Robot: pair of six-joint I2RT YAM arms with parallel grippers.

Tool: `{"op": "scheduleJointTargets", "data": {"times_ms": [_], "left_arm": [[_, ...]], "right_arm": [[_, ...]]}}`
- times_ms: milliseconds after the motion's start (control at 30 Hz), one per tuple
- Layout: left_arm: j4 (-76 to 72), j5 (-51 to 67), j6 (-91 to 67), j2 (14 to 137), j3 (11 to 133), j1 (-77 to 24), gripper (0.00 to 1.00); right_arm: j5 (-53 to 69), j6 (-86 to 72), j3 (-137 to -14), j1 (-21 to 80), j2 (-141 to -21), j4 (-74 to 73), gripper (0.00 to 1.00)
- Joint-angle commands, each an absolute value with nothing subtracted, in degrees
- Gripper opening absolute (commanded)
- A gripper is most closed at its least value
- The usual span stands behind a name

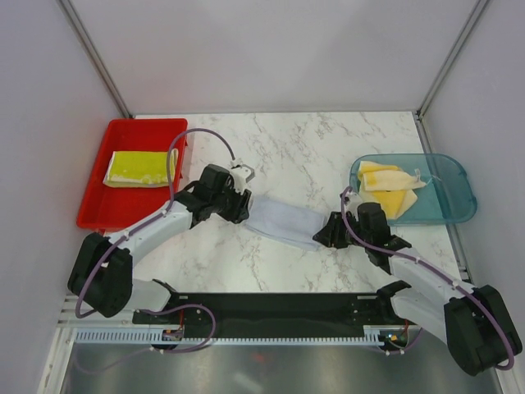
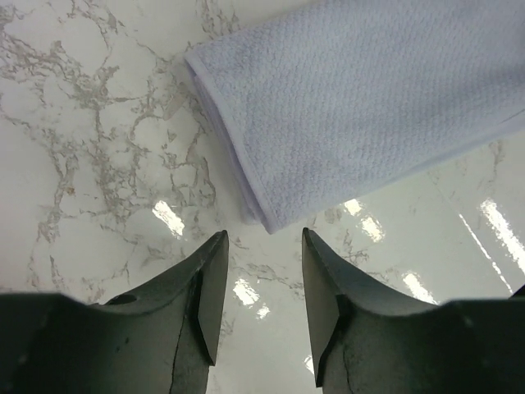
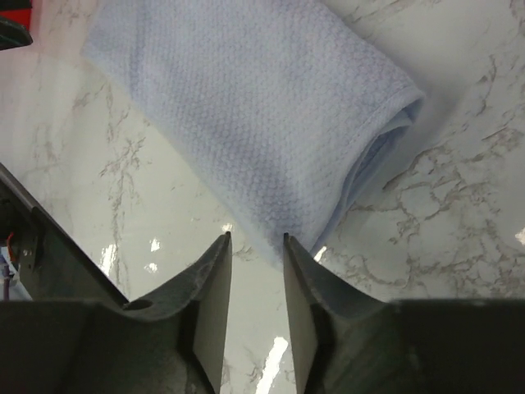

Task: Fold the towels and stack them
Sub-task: Fold the towel

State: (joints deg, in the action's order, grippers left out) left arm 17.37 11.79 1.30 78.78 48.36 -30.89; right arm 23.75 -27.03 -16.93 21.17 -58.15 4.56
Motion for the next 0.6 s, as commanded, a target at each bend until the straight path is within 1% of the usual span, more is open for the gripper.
{"op": "scheduleJointTargets", "data": {"times_ms": [0,67,100,200,367,500,567], "left_arm": [[17.32,15.28,-6.05,77.08,49.92,-31.03,0.49],[16.36,17.30,-9.03,77.43,50.19,-31.03,0.49],[15.56,18.27,-9.75,78.04,50.27,-31.03,0.50],[11.53,21.87,-13.00,80.06,49.66,-31.03,0.49],[9.58,22.32,-16.70,85.60,48.25,-30.94,0.48],[11.94,17.41,-19.85,88.68,47.46,-30.85,0.48],[16.60,12.78,-22.84,90.52,48.43,-30.85,0.47]], "right_arm": [[25.50,-28.47,-20.65,21.45,-54.41,1.68,0.41],[22.60,-30.57,-22.66,21.53,-53.35,-2.00,0.42],[19.46,-31.46,-23.20,21.45,-53.52,-2.63,0.38],[16.62,-34.62,-24.52,21.45,-55.54,-2.99,0.36],[11.34,-36.91,-24.96,21.45,-61.78,-2.11,0.37],[11.60,-34.99,-24.96,21.45,-65.21,-0.44,0.40],[12.30,-32.88,-25.83,21.45,-67.58,3.24,0.40]]}}
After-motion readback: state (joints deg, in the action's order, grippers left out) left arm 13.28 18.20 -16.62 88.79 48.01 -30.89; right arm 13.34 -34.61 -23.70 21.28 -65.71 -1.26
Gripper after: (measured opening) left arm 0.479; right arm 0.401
